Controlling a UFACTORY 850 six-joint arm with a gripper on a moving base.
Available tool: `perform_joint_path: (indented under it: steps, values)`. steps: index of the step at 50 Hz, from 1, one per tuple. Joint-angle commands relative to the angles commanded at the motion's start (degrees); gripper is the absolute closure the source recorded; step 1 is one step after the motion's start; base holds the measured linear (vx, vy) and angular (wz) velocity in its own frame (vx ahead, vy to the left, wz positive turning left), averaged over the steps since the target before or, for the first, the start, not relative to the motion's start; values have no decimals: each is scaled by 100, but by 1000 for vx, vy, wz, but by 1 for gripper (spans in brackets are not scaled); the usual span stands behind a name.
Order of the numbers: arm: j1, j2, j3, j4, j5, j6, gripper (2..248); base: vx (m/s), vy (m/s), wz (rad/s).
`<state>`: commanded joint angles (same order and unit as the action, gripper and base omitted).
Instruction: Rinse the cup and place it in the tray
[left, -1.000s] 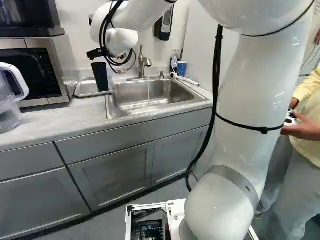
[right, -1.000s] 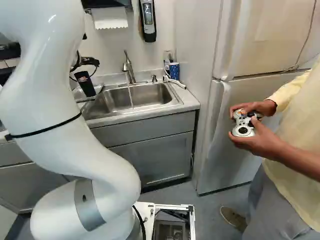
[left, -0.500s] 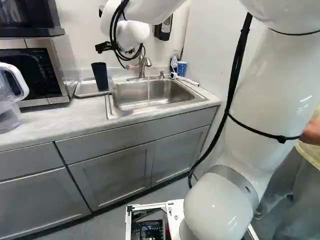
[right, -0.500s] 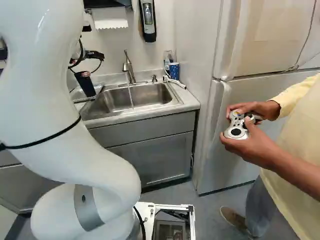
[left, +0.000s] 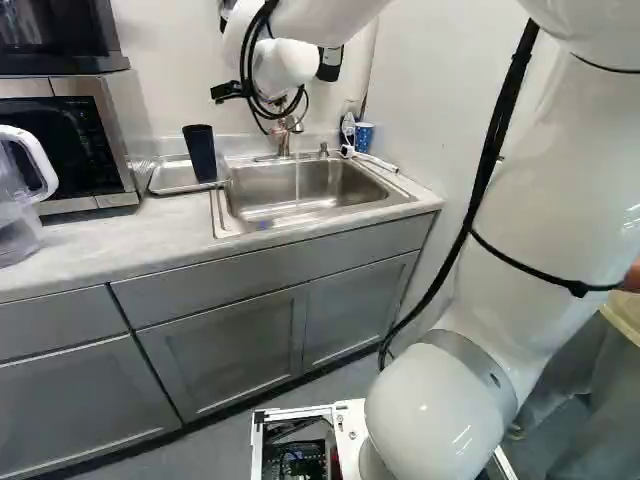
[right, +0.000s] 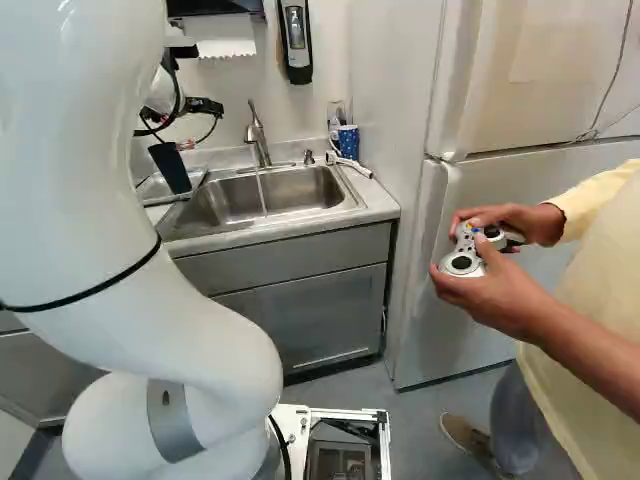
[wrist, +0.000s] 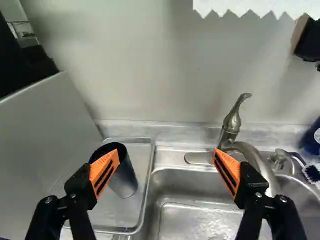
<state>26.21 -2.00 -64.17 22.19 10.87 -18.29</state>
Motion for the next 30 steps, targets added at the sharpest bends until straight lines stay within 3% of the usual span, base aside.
perform_joint_path:
  steps: [30]
  values:
    - [-510, -207, -322, 0, 0, 0, 3, 0, 0, 0]
